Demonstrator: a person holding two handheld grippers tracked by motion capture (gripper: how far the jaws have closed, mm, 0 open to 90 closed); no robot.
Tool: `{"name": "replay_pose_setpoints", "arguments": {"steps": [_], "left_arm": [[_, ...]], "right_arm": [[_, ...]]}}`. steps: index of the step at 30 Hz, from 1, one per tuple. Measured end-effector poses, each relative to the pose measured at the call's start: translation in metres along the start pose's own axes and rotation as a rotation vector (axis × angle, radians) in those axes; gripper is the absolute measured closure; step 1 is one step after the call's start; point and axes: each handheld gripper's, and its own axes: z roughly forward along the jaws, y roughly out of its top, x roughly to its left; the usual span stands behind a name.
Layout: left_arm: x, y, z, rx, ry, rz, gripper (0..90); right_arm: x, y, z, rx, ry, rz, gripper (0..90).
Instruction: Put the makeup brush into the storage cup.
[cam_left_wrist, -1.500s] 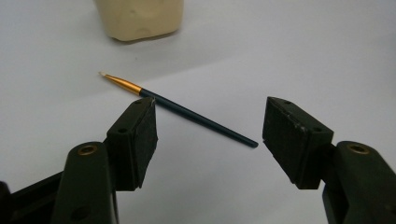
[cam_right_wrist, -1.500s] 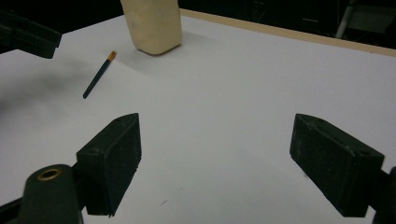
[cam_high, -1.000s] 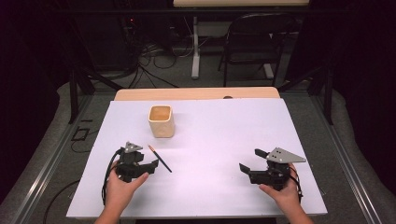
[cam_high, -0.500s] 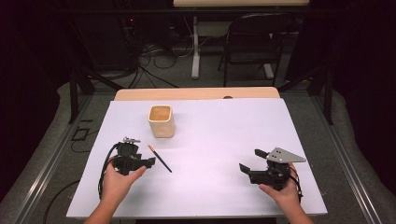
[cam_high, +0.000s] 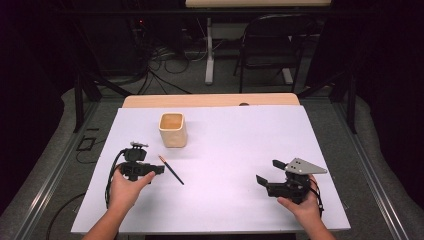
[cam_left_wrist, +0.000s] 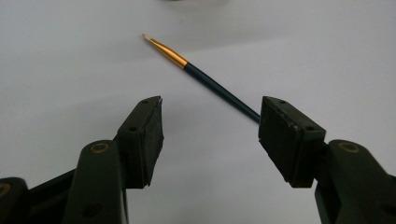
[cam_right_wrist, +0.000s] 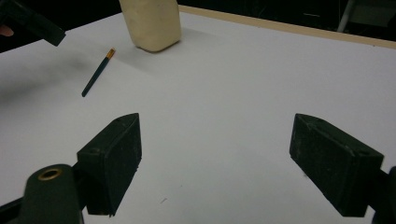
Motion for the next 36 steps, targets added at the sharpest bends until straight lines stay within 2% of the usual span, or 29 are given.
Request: {"name": "replay_pose_setpoints", "arguments": {"steps": [1, 2, 6, 9, 18, 29, 36], "left_arm": [[0.0, 0.001, 0.001, 0.006, 0.001, -0.006, 39.8], [0.001, 0.002, 0.003, 0.013, 0.004, -0.008, 39.7], [0.002, 0.005, 0.008, 0.046, 0.017, -0.01, 39.7], [0.0, 0.007, 0.01, 0.06, 0.037, -0.006, 39.7], [-0.001, 0.014, 0.016, 0.096, 0.046, -0.024, 40.0], [-0.003, 0.026, 0.024, 0.12, 0.075, -0.035, 40.6], [-0.001, 0.034, 0.032, 0.146, 0.093, -0.056, 41.4]], "right_arm": [[0.0, 0.0, 0.0, 0.001, 0.0, 0.0, 16.4], [0.0, 0.001, -0.001, 0.025, -0.006, -0.003, 16.4], [0.0, 0.0, 0.0, 0.003, 0.0, 0.002, 16.4], [-0.001, 0.0, -0.001, 0.015, -0.002, 0.0, 16.4], [0.0, 0.0, 0.0, 0.013, -0.002, 0.0, 16.4], [-0.001, 0.0, 0.0, 0.017, 0.002, -0.003, 16.4], [-0.001, -0.001, 0.001, 0.008, 0.002, -0.002, 16.4]]}}
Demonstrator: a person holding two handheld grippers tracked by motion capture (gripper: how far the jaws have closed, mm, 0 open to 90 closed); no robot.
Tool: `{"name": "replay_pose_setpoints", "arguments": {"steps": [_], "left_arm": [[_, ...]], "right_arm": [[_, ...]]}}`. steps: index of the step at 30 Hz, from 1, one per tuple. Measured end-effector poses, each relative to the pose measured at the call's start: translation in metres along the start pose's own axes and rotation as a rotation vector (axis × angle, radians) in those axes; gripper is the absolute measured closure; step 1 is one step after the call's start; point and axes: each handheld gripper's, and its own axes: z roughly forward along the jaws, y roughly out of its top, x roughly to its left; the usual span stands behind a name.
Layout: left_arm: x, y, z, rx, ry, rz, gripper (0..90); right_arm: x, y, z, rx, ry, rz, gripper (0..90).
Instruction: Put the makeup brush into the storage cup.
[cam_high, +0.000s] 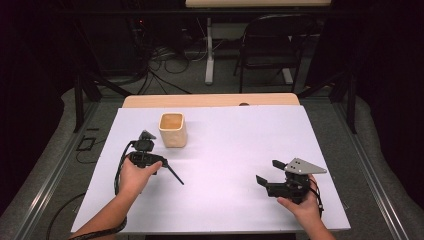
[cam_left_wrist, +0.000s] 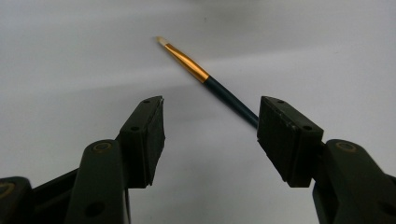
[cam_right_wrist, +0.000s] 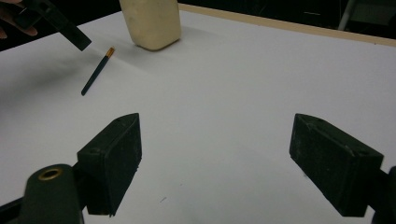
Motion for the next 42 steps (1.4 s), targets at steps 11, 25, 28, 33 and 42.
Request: {"name": "replay_pose_setpoints", "arguments": {"steps": [11, 25, 28, 33, 42], "left_arm": [[-0.006, 0.012, 0.01, 0.044, 0.017, -0.016, 43.1], [-0.007, 0.022, 0.019, 0.083, 0.044, -0.037, 43.3], [-0.006, 0.024, 0.02, 0.09, 0.049, -0.046, 43.4], [-0.006, 0.025, 0.022, 0.098, 0.051, -0.051, 43.3], [-0.009, 0.028, 0.028, 0.118, 0.056, -0.063, 43.9]], "right_arm": [[0.0, 0.0, 0.0, 0.003, 0.0, 0.0, 16.5], [-0.001, 0.0, -0.001, 0.003, -0.002, 0.003, 16.6], [0.0, 0.0, -0.001, 0.004, -0.002, 0.002, 16.5], [0.0, 0.0, 0.0, 0.003, -0.001, 0.002, 16.5], [-0.001, 0.0, -0.001, 0.004, -0.002, 0.002, 16.5]]}}
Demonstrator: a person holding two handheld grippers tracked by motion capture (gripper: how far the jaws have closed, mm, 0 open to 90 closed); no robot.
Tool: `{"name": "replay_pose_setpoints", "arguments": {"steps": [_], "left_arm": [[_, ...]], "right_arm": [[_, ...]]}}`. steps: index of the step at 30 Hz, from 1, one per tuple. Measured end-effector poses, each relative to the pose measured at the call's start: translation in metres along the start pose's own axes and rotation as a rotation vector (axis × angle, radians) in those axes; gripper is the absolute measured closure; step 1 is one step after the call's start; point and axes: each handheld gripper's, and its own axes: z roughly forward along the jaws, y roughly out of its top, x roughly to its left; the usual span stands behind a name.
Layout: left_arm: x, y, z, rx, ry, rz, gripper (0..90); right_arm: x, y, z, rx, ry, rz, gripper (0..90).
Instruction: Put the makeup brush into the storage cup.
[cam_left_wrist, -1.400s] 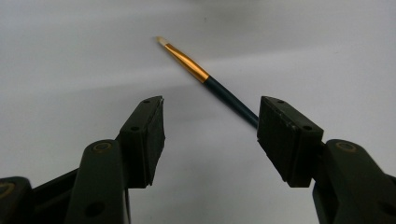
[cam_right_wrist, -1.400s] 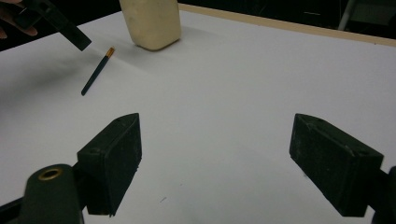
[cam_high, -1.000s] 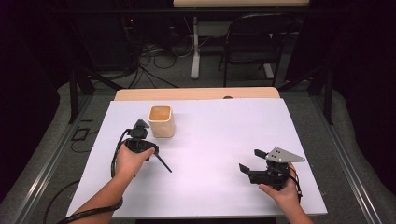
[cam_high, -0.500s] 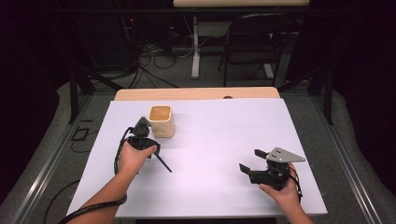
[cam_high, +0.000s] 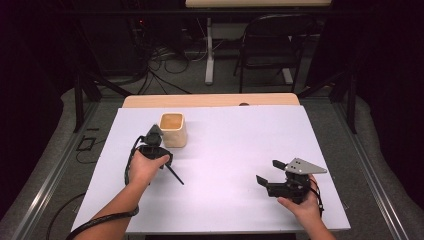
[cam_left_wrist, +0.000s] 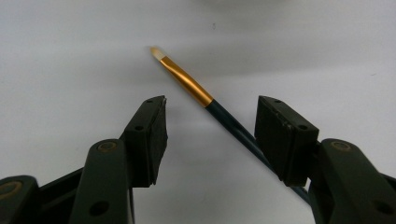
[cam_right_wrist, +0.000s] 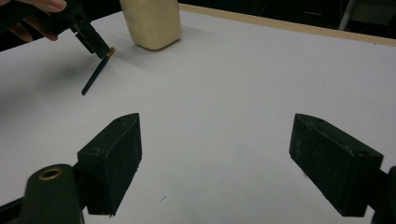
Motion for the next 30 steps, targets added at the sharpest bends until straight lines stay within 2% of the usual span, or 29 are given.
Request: {"name": "replay_pose_setpoints", "arguments": {"steps": [30], "left_arm": [[-0.009, 0.005, 0.011, 0.065, 0.037, 0.003, 48.9]], "right_arm": [[0.0, 0.0, 0.0, 0.005, 0.0, -0.001, 16.7]]}}
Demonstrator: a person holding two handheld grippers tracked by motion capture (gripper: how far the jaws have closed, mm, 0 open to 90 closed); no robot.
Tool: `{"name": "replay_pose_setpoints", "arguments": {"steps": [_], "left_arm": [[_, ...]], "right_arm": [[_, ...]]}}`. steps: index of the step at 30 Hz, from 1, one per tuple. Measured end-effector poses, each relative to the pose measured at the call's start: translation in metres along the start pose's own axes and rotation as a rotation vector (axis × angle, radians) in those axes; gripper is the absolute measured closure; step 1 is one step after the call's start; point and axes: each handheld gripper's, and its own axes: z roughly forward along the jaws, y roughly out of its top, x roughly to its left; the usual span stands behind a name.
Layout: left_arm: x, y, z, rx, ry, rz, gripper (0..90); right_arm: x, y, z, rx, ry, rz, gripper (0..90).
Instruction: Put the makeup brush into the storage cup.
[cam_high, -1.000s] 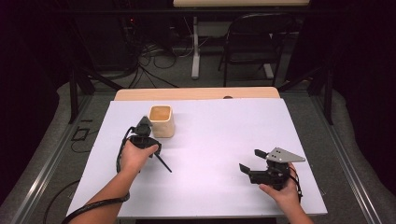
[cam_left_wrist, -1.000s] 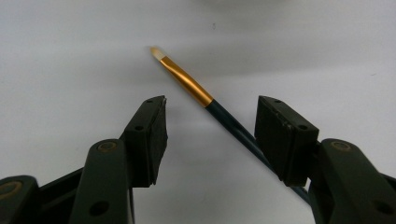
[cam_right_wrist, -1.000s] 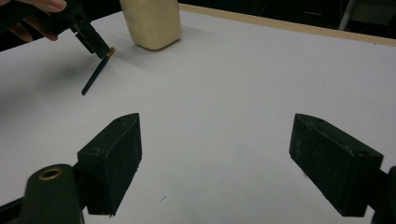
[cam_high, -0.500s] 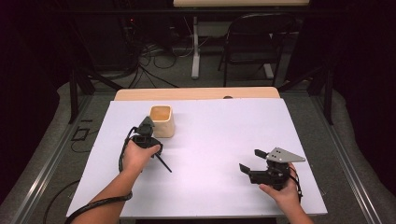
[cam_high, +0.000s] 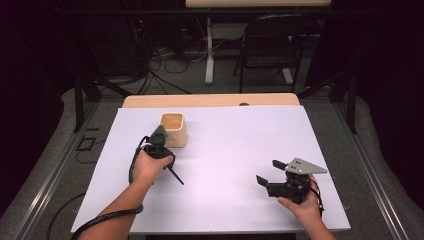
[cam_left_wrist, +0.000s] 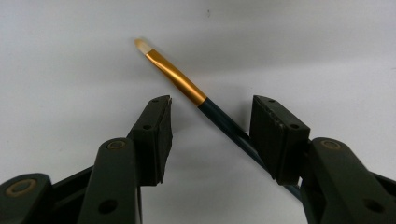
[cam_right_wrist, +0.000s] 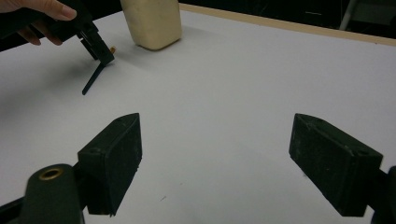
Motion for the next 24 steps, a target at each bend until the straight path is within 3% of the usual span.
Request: {"name": "replay_pose_setpoints", "arguments": {"steps": [16, 24], "left_arm": [[-0.0002, 0.0026, -0.0001, 0.017, 0.013, -0.01, 52.3], [0.0007, 0.0046, -0.0002, 0.032, 0.042, -0.016, 62.8]], "right_arm": [[0.0001, -0.0001, 0.0002, -0.006, 0.006, 0.0, 16.7], [0.0002, 0.0001, -0.0002, -0.002, 0.004, 0.0, 16.8]]}}
